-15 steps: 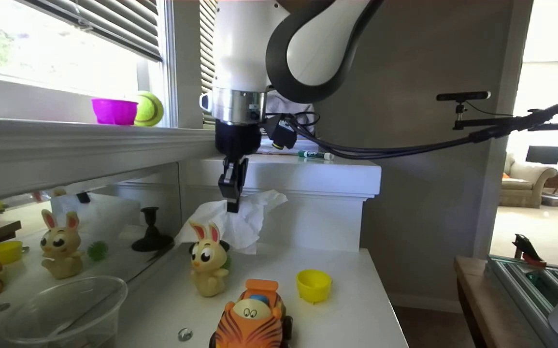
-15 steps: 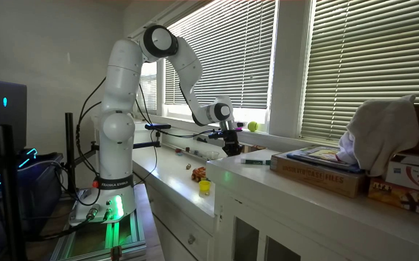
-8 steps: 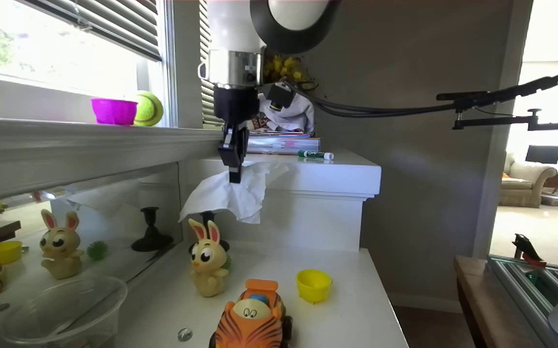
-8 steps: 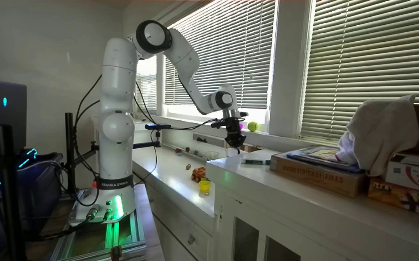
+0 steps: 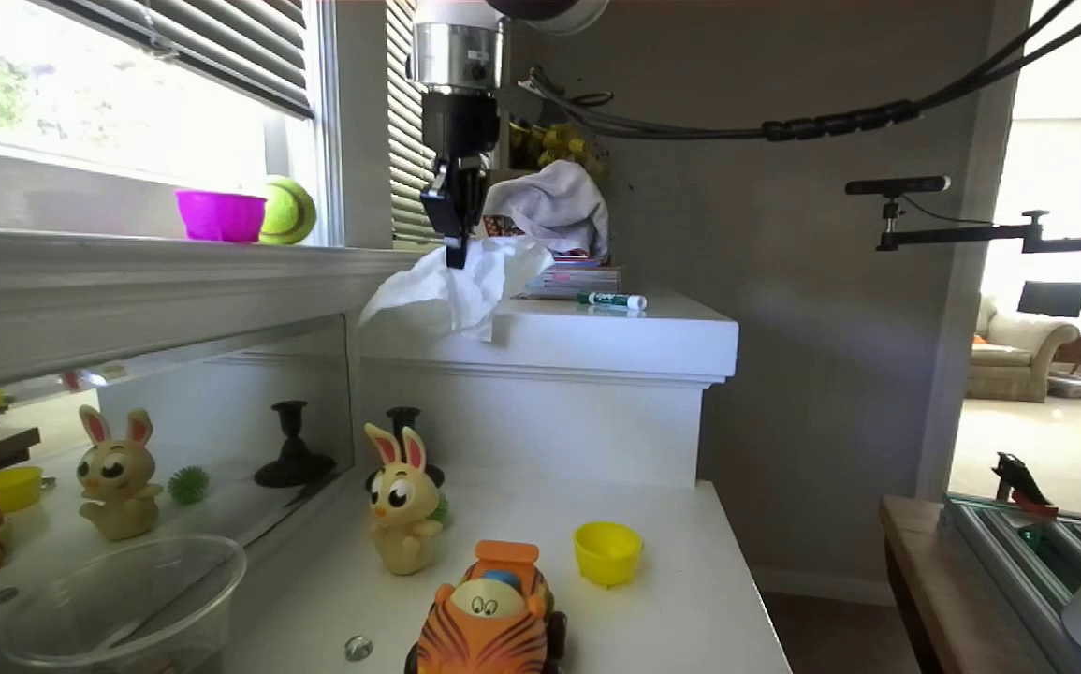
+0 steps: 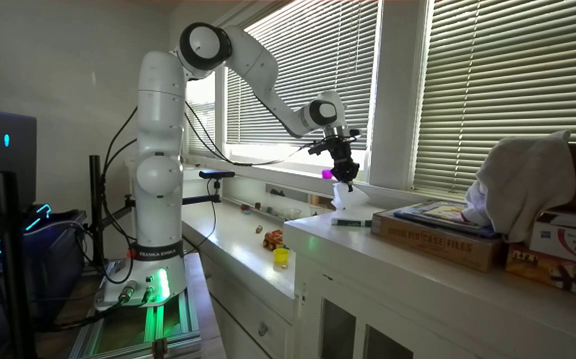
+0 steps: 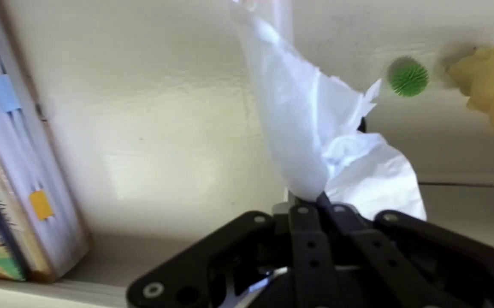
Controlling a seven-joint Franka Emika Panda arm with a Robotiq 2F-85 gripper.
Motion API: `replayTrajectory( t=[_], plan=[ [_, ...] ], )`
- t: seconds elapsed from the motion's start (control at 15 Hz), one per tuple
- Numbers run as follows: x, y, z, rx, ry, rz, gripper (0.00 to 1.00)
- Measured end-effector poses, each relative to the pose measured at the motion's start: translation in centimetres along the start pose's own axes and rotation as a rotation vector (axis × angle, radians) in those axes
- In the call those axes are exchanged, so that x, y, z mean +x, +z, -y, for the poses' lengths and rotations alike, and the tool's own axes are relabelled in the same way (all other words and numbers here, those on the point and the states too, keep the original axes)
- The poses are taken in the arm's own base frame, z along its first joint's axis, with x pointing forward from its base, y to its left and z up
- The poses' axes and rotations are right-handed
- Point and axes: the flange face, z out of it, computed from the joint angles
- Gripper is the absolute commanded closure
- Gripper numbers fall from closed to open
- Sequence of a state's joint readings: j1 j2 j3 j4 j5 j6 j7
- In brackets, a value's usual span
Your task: Use the paper towel to clean the surface
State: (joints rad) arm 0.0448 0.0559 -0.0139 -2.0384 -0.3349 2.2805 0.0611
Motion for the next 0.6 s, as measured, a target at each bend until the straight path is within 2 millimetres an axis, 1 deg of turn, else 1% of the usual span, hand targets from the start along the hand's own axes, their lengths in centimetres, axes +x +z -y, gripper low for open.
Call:
replayTrajectory(
  t=[0.2,0.33,0.47,0.6],
  plan=[
    [0.2,-0.6,-5.3,-0.026,0.132,-0.001,1.00],
    [-0.6,0.2,-7.7,-0.038,0.204,0.049,1.00],
    [-1.3,1.3,-8.5,-0.043,0.246,0.094,1.00],
    [-1.6,2.5,-8.7,-0.044,0.280,0.109,1.00]
  ],
)
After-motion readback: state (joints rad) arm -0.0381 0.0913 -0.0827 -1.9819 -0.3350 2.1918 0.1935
